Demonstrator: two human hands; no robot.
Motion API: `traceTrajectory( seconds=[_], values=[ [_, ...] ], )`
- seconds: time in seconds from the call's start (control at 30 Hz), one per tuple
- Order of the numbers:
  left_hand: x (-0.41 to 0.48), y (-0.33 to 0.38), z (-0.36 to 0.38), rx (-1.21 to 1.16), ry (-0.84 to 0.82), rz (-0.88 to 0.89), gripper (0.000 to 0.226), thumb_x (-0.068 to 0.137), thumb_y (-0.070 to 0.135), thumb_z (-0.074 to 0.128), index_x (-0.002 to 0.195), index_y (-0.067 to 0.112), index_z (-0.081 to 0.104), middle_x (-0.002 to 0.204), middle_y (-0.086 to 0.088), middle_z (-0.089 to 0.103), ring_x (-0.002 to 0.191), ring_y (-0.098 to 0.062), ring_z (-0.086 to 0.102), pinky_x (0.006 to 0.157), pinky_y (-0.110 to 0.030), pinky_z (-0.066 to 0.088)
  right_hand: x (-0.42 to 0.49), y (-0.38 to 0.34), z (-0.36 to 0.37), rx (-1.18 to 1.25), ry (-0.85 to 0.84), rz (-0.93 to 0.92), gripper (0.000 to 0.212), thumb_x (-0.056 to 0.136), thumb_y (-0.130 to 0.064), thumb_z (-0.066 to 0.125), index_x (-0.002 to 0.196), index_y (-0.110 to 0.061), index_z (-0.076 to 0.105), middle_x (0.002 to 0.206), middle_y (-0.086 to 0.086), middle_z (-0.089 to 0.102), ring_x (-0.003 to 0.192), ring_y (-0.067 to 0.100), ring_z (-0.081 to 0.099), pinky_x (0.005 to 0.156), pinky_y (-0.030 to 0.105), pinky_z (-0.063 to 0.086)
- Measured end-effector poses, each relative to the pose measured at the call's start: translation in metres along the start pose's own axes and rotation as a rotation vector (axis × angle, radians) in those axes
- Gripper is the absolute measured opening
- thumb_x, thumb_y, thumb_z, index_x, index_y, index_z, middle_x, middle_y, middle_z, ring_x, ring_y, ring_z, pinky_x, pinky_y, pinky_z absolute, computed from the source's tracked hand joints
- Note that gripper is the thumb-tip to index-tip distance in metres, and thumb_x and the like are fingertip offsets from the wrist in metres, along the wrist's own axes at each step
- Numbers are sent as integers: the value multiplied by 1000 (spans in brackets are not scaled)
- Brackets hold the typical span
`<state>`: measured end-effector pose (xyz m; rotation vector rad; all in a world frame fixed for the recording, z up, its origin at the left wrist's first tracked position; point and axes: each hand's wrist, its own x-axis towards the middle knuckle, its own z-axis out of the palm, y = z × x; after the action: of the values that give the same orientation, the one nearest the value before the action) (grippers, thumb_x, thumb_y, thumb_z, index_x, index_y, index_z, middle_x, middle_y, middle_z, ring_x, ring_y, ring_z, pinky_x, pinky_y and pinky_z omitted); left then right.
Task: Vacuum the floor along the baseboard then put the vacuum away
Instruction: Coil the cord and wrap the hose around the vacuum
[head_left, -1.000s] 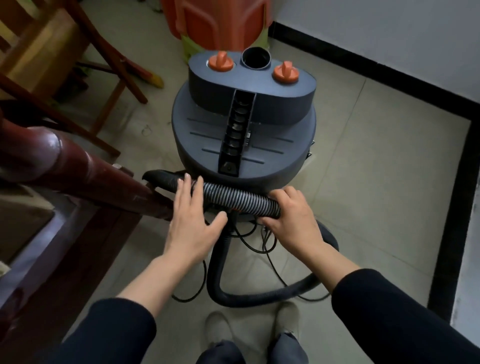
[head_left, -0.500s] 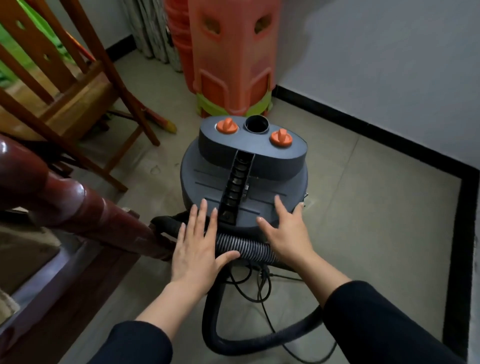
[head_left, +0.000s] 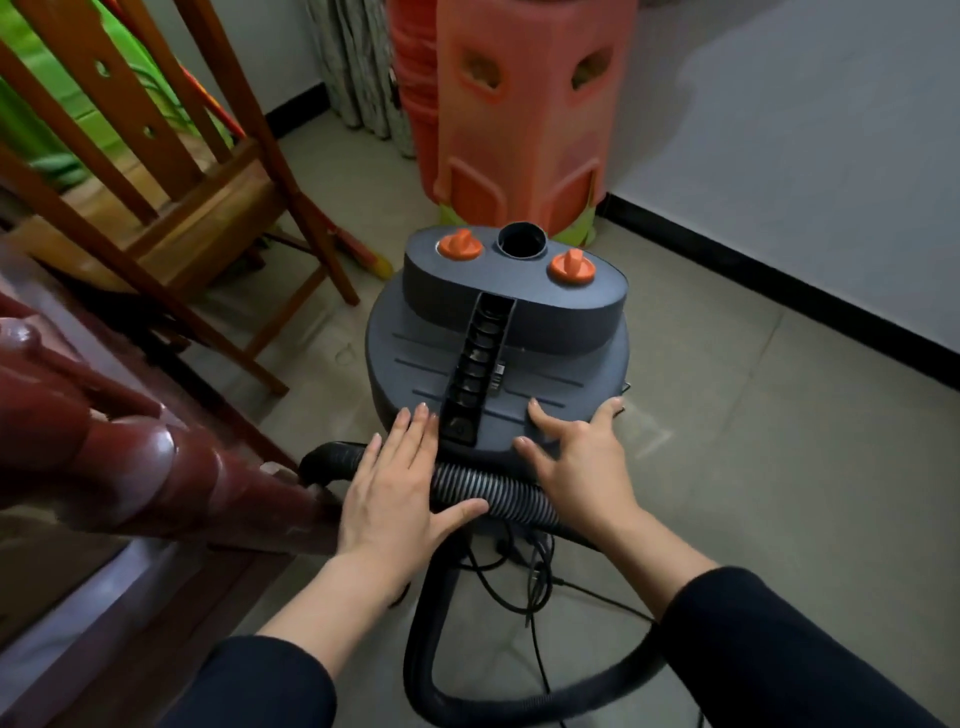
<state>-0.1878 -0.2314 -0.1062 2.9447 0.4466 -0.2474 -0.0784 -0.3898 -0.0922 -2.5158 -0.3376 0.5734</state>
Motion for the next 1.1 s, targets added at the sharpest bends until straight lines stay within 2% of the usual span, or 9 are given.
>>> traceTrajectory(
  seconds=[0.1,0.23,0.33,0.4,0.53,0.6,0.77,1.0,1.1],
  values=[
    [13,-1,-7,-20,39,-54,112,70,86,24,147,4,35,155,-7,32,145,-18,27,115,-34,17,22,-10,-4,-11,-23,-27,49,93,-42,58,140,-37,47,149,41,-10,137,49,27,115,41,29],
    [30,1,-13,-71,125,-82,110,72,80,43,151,7,23,160,-4,19,149,-16,11,116,-28,2,51,-19,-13,-34,-60,-60,49,92,-42,60,139,-37,47,151,39,-11,130,50,38,114,39,30],
    [44,5,-15,-51,134,-124,107,72,77,49,149,5,30,157,-8,27,147,-21,18,117,-30,9,76,-23,-21,-39,-83,-101,49,91,-41,62,138,-37,49,152,37,-11,131,46,41,114,36,31],
    [57,7,-14,-27,130,-149,104,71,75,52,144,2,40,150,-12,40,142,-26,31,115,-36,22,95,-24,-29,-55,-99,-135,49,90,-40,63,137,-36,51,153,36,-9,133,44,39,113,36,33],
    [83,9,-14,-1,144,-159,95,69,74,48,124,-3,61,125,-17,63,118,-34,57,99,-45,46,134,-29,-46,-97,-149,-203,49,88,-39,66,135,-35,54,153,37,1,136,38,37,111,37,36],
    [98,10,-16,8,164,-137,90,70,71,48,118,-3,65,118,-16,66,112,-34,60,96,-46,49,156,-32,-53,-103,-169,-227,49,87,-38,67,134,-36,55,153,35,9,139,35,32,112,32,33],
    [140,11,-20,58,245,-97,80,61,58,77,111,-3,69,111,-15,68,107,-32,64,96,-46,48,217,-46,-71,-65,-219,-291,48,85,-30,71,131,-36,58,158,25,-2,145,25,23,111,21,23],
    [212,5,-32,50,273,-83,75,66,59,71,109,-3,70,101,-13,68,92,-30,63,84,-41,56,317,-83,-94,-155,-310,-365,48,82,-23,73,127,-35,61,159,22,7,146,19,18,93,8,22],
    [246,0,-38,66,283,-100,77,64,59,77,110,-3,70,100,-12,68,91,-30,62,82,-40,57,357,-103,-101,-225,-338,-401,46,85,-21,71,127,-35,61,160,16,3,145,17,21,95,10,25]
  ],
)
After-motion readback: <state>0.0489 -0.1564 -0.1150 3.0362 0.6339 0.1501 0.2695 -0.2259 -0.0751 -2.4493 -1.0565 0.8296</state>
